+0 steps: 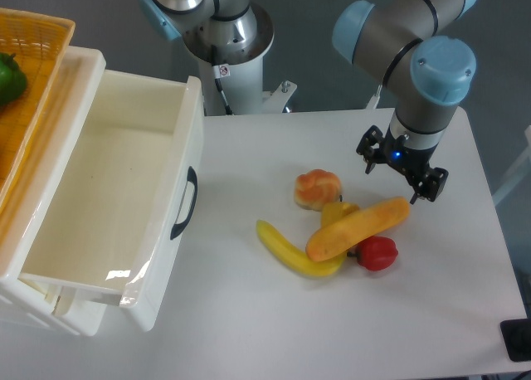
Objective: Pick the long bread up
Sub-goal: 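Move the open gripper over the long orange bread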
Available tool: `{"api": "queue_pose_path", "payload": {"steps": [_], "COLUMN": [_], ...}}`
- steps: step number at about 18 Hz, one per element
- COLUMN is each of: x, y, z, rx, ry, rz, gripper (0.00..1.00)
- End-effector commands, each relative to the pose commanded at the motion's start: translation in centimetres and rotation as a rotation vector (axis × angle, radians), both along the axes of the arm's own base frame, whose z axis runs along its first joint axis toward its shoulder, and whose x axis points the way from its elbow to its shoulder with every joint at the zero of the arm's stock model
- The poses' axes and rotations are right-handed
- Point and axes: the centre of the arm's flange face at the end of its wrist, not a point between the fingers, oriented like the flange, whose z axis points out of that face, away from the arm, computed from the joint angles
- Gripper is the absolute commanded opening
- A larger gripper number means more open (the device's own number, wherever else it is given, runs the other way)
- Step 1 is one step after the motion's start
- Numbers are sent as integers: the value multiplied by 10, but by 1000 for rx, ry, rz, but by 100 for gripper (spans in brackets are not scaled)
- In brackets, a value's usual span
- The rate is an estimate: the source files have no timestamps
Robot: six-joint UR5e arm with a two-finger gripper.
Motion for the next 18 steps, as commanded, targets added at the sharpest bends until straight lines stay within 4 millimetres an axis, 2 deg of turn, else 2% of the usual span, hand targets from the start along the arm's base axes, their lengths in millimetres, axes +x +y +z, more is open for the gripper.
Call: {"api": "queue_pose_path", "payload": {"steps": [6, 10, 16, 18], "x": [2, 10, 17, 23], "y": [2, 0, 2, 5], "z": [-4, -27, -35, -46], "rx": [1, 36, 71, 62], "ry": [-12, -41, -52, -77], "rz": [-3, 7, 9, 6], "gripper": [100, 100, 100, 100]}}
